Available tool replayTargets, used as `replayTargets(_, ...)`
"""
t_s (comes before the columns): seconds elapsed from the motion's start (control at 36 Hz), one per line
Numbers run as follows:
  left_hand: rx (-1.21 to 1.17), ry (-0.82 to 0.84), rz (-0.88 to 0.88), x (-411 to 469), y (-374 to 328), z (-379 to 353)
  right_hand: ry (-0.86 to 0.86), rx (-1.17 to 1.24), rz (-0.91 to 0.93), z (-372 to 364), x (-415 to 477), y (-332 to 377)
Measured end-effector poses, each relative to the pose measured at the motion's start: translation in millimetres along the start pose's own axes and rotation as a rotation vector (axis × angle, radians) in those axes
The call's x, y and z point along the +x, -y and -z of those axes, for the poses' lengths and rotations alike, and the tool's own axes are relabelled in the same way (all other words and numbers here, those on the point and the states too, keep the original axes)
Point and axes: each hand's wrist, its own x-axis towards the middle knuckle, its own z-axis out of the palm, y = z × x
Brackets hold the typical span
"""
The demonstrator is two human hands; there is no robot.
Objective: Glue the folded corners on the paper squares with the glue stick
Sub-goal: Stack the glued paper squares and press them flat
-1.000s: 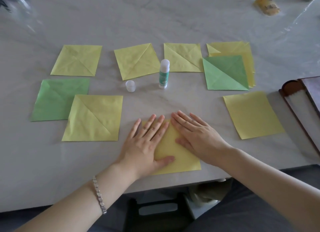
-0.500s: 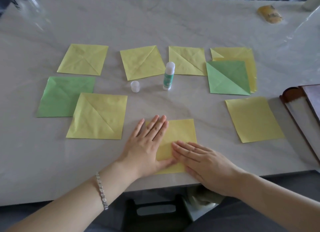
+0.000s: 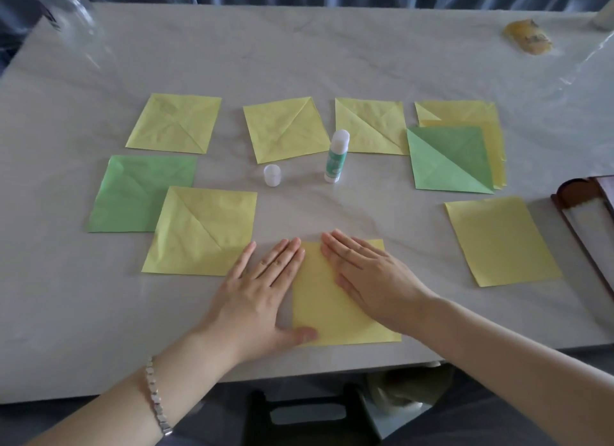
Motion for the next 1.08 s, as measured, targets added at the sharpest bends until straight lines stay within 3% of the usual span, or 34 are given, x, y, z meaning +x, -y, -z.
replayTargets(0.33,-0.009,0.036,-0.032,-1.5,6.9,0.0,0.09,0.08,0.242,5.9,-36.2,19.6)
replayTargets(0.53,0.035,0.075,-0.06,0.1,13.6,6.2,-0.036,0.112,0.155,1.9,3.9,13.7)
replayTargets(0.78,0.019,0.105,-0.032,-1.6,15.0,8.8,-0.014,0.072,0.116,-1.1,12.8,20.4)
replayTargets(1.08,0.011,0.128,-0.018,-3.1,14.5,11.4,0.128,0.151,0.347,-6.4,-31.5,36.1)
